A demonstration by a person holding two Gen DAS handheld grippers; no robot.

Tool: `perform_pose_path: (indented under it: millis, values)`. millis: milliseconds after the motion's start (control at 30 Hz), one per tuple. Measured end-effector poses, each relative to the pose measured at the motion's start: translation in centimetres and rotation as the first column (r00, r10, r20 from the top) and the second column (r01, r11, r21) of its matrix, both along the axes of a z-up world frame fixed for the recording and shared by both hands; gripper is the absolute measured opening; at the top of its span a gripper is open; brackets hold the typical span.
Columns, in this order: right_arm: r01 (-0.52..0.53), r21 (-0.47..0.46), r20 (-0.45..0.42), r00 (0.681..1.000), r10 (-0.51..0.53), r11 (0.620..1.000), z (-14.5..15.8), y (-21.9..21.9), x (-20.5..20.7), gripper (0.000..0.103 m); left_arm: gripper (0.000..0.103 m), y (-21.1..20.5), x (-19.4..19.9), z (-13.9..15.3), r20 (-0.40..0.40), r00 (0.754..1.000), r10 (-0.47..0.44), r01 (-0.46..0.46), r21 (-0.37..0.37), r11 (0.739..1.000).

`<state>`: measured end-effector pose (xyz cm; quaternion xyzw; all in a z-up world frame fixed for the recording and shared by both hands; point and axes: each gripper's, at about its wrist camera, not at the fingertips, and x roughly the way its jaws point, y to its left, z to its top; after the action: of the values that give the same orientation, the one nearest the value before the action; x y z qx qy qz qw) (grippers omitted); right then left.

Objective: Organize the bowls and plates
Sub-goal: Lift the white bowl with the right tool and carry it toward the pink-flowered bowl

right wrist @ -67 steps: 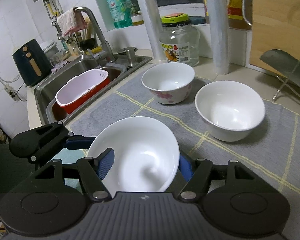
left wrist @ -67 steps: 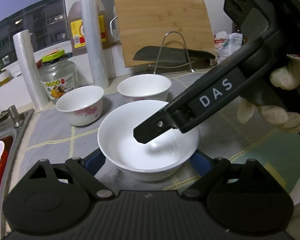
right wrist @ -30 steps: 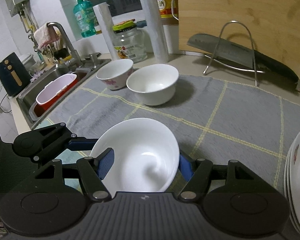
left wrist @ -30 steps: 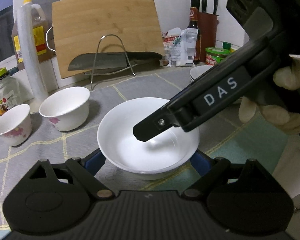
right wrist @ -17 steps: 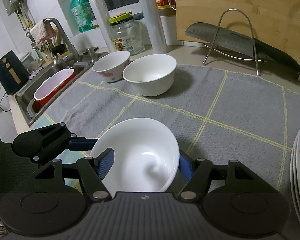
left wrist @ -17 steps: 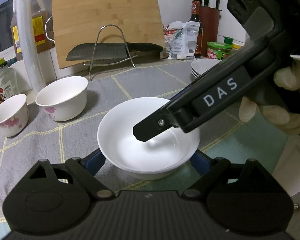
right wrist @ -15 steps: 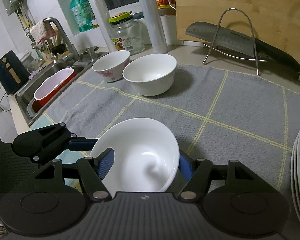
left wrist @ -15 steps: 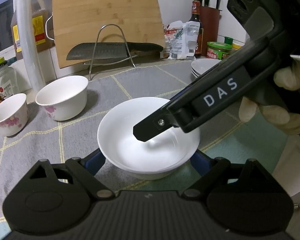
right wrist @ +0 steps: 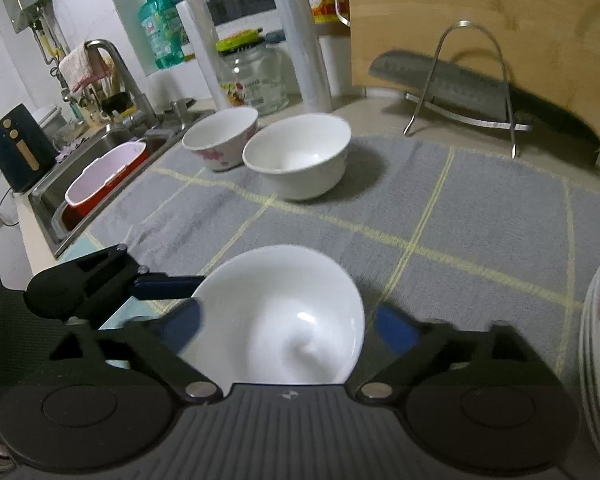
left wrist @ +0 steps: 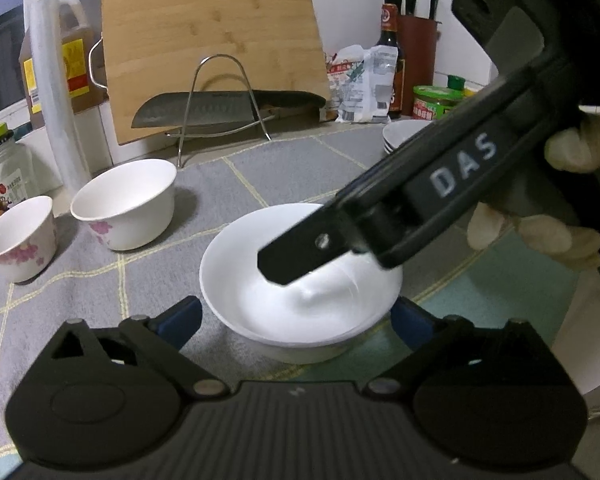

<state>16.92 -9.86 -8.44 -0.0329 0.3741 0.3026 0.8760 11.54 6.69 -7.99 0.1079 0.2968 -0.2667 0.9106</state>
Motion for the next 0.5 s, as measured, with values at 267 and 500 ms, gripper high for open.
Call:
perform_pose_path:
  millis: [267,500]
  values:
    - [0.006,-0.013,0.037,0.999,-0.005,1.0,1.4,-0.3,0.3,0.103,0.101,2.3,-1.4,2.1,0.003,1.0,0.023,-0.023,-0.026,0.999]
    - [0.01,-0.03,0.07,0.997,-0.008,1.0,2.6,0.2,1.4,0.103,0.101,6.4,0.1,4.3,0.058,0.985,0.163,-0.159,-0.064,0.985]
